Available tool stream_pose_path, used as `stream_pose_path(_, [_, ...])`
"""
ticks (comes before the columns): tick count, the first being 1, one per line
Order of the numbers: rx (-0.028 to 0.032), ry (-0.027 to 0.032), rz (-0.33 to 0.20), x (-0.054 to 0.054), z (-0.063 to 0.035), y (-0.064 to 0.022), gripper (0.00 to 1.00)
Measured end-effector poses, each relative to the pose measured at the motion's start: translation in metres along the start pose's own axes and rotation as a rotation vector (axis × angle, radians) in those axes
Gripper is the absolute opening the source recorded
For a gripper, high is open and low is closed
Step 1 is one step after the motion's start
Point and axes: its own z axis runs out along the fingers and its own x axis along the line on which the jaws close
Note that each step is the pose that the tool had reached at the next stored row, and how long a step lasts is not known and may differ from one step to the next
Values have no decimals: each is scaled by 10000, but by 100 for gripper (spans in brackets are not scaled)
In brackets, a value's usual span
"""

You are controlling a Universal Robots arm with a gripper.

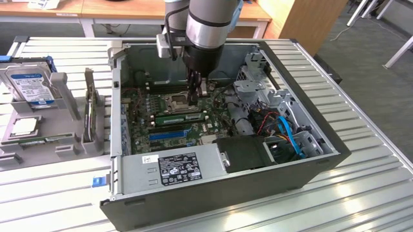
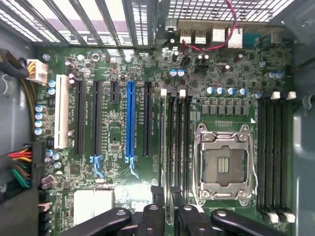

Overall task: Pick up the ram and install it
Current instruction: 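Insert the ram into the slot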

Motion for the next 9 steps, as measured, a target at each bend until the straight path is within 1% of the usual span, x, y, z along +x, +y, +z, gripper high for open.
stream_pose_path(9, [0, 1, 0, -6, -155, 5, 19])
